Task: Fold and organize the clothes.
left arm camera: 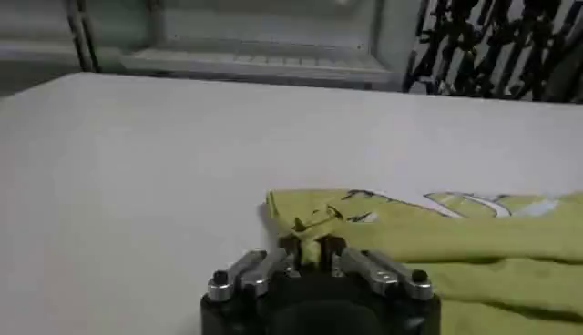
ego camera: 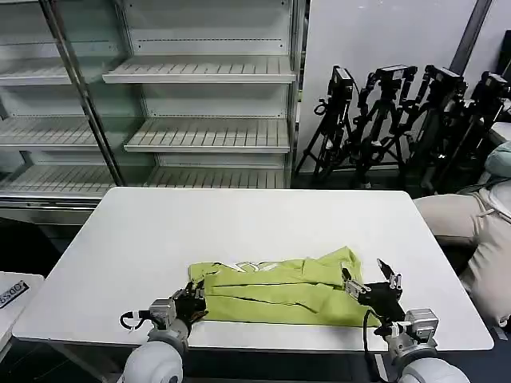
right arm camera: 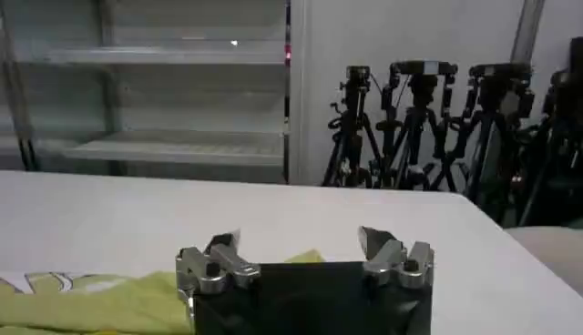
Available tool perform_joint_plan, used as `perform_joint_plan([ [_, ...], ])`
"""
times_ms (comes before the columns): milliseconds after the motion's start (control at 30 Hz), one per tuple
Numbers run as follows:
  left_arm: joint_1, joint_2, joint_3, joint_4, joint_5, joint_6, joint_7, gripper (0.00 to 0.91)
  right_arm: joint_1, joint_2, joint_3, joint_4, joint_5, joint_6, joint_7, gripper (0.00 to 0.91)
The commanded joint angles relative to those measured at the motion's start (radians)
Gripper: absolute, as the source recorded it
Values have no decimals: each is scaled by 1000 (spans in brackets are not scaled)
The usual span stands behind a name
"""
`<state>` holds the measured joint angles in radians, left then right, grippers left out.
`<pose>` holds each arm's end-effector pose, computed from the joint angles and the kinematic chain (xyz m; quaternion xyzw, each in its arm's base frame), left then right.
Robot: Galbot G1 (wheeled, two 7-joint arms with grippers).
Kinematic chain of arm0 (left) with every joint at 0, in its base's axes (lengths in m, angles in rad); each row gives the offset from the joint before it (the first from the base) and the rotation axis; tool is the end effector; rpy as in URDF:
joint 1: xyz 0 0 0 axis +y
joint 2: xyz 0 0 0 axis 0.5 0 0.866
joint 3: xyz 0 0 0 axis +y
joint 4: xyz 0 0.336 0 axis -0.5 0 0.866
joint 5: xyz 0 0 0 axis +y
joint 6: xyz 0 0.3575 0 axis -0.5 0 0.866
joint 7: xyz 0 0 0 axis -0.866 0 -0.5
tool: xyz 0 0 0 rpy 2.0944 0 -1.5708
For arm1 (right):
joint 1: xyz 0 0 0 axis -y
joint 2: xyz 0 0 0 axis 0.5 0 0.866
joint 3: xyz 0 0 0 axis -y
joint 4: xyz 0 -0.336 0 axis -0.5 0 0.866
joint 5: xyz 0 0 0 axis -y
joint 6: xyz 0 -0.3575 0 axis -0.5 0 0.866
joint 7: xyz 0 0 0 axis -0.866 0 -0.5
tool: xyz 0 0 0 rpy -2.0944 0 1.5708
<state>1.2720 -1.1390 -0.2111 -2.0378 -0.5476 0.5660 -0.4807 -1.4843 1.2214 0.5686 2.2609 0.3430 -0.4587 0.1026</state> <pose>0.2515 -0.0159 -0.2627 -0.0236 -0.9671 -0.0112 0.2529 0.2082 -0.0488 -0.2050 0.0439 -0.9924 0.0175 0.1135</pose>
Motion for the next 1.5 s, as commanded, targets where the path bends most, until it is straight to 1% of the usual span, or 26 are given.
perform_joint_plan([
  [33,44,80,-267,6,169,11,206,20,-9,-3,3,9,-1,3,0,907],
  [67,53,107,-326,10,166,11,232,10,-9,-6,6,8,0,4,0,907],
  [100,64,146,-399,19,164,11,260,20,-9,-10,9,5,3,6,0,907],
  [200,86,222,-531,23,153,11,324,10,-8,-15,7,4,5,7,-1,907],
  [267,80,236,-554,10,156,11,334,20,-3,-14,2,1,5,8,-1,907],
  [333,68,229,-545,-42,157,11,336,10,3,-10,-4,-1,3,8,0,907],
  [400,70,197,-489,-115,168,11,333,10,4,-7,-10,-3,1,9,0,907],
  [533,70,128,-302,-244,188,10,314,20,-7,-12,4,1,1,12,-1,907],
  [633,61,81,-173,-289,185,10,308,20,-22,-18,32,10,5,13,-2,907],
  [700,54,69,-115,-297,183,10,306,20,-31,-22,49,13,9,15,-4,907],
  [733,37,54,-55,-293,185,10,298,20,-35,-22,57,15,10,15,-4,907],
  [933,-65,-36,157,-225,210,11,275,20,-28,-16,56,19,6,9,-1,907],
  [1067,-93,-70,222,-191,213,11,264,20,-30,-12,55,18,1,9,-1,907],
  [1267,-123,-127,255,-146,192,12,249,20,-33,-7,60,21,0,7,0,907],
  [1500,-157,-163,272,-88,192,12,241,20,-33,-7,60,20,-1,7,-1,907],
])
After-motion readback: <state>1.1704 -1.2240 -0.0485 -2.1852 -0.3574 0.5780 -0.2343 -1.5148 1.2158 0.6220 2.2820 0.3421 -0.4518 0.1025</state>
